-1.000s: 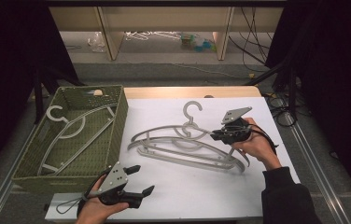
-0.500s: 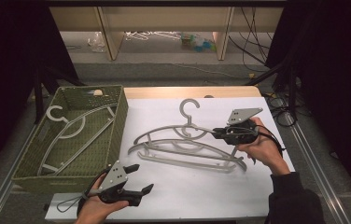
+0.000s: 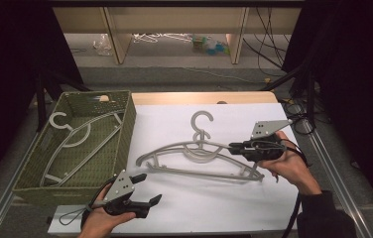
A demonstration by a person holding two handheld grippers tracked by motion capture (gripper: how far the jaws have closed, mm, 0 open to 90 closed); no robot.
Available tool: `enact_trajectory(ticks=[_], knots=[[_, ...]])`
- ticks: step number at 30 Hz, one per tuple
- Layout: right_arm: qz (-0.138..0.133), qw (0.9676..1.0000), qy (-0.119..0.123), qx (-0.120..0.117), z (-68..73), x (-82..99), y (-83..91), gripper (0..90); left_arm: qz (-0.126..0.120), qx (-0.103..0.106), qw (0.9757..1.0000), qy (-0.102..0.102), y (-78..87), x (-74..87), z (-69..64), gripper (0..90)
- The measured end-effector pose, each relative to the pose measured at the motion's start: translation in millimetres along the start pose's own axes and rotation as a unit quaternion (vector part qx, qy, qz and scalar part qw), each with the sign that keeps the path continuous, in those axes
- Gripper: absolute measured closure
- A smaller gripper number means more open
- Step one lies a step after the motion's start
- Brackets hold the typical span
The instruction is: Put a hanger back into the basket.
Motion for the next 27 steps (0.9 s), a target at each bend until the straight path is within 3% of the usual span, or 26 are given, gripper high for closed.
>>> enact_trajectory(ticks=[5, 11, 20, 22, 24, 27], knots=[[0.018, 0.9995, 0.003, -0.024, 10.5, 14.5, -2.6, 81.9, -0.001, -0.002, 1.0, -0.007, -1.3, -3.8, 1.9, 20.5], [0.02, 0.9986, -0.004, -0.049, 19.4, 23.3, -5.4, 81.9, 0.001, 0.002, 0.9999, -0.011, -13.6, -19.4, 5.6, 21.9], [0.017, 0.9973, 0.002, -0.071, 29.5, 29.4, -7.8, 81.8, 0.041, 0.044, 0.9978, -0.027, -55.5, -42.4, 9.7, 28.7], [0.018, 0.9972, 0.004, -0.073, 31.2, 29.9, -7.5, 81.9, 0.05, 0.049, 0.9972, -0.026, -62.7, -45.6, 10.3, 32.4], [0.014, 0.9972, 0.008, -0.074, 32.8, 29.8, -8.0, 81.8, 0.051, 0.058, 0.997, -0.01, -69.4, -47.0, 9.7, 36.2], [0.016, 0.9969, 0.012, -0.077, 34.3, 29.1, -7.9, 81.9, 0.054, 0.066, 0.9962, -0.018, -76.7, -50.6, 9.8, 40.7]])
Point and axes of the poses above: each handheld gripper's, and its own axes: y roughly backward along the jaws, x roughly out of its underside, z roughly to its left, the point moved 1 cm from there along -y, roughly forward along the jaws, and after that the axes turned 5 degrees about x, right-handed, at the moved point
